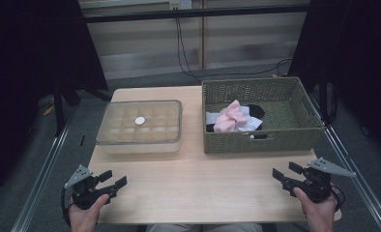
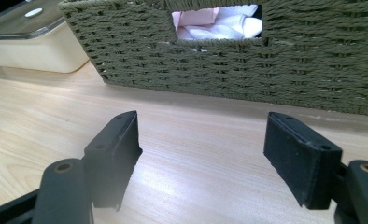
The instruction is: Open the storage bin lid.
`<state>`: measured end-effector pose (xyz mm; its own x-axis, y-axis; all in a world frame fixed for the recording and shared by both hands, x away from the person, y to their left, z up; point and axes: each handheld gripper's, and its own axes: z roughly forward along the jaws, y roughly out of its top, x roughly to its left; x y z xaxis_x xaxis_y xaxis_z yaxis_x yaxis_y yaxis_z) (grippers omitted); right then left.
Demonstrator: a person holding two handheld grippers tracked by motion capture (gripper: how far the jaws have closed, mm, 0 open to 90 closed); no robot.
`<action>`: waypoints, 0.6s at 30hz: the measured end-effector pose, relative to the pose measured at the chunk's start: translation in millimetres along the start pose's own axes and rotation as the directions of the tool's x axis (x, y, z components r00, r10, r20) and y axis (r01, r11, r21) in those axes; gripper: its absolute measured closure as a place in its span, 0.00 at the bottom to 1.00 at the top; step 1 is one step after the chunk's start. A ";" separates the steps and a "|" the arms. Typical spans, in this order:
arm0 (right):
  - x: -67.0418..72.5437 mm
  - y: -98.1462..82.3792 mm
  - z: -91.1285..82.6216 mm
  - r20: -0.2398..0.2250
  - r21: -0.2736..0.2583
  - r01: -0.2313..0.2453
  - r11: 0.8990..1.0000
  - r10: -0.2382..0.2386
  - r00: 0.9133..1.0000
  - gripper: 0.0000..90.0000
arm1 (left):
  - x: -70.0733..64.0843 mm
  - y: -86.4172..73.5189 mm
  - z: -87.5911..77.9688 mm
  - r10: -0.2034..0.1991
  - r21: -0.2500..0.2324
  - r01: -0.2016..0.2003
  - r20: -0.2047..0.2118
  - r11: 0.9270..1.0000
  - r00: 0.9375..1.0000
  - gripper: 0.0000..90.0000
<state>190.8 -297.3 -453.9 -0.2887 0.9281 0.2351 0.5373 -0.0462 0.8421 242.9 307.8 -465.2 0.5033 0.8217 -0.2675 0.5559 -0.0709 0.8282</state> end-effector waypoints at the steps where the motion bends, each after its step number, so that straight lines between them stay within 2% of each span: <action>1: -0.1 0.0 0.1 -0.001 0.002 0.000 1.000 0.000 1.000 0.29 | 0.4 0.1 0.2 -0.001 0.002 0.001 0.002 1.000 1.000 0.31; 10: -0.8 0.2 -0.8 -0.001 -0.001 -0.002 1.000 0.002 1.000 0.30 | 3.6 -0.4 -0.5 -0.011 0.002 0.011 -0.003 1.000 1.000 0.31; 12: 0.2 0.5 0.1 -0.005 -0.003 -0.008 1.000 0.008 1.000 0.31 | 4.8 -0.6 -2.3 -0.015 -0.003 0.015 -0.017 1.000 1.000 0.31; 13: 1.8 0.6 3.1 -0.012 0.009 -0.010 1.000 0.010 1.000 0.31 | 4.9 0.4 -2.6 -0.015 -0.005 0.015 -0.043 1.000 0.999 0.31; 14: 1.8 0.6 3.1 -0.012 0.009 -0.010 1.000 0.010 1.000 0.31 | 4.9 0.4 -2.6 -0.015 -0.005 0.015 -0.043 1.000 0.999 0.31; 15: 4.5 1.4 6.3 -0.024 0.021 -0.006 1.000 0.006 1.000 0.32 | 4.4 1.3 -2.0 -0.029 -0.003 0.029 -0.079 1.000 0.996 0.29; 16: 6.6 2.1 8.2 -0.036 0.025 -0.006 1.000 0.007 0.999 0.33 | 4.2 3.9 -1.3 -0.009 0.013 0.010 -0.070 1.000 0.997 0.28; 18: 13.3 4.9 12.5 -0.047 0.037 0.013 0.999 -0.011 0.999 0.36 | 1.0 7.3 -2.2 0.019 0.014 -0.018 -0.074 1.000 0.997 0.28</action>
<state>199.5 -280.6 -452.8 -0.3319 0.9101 0.2482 0.5625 -0.0203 0.8265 246.0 309.3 -458.3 0.4636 0.8596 -0.2150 0.5557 -0.0932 0.8261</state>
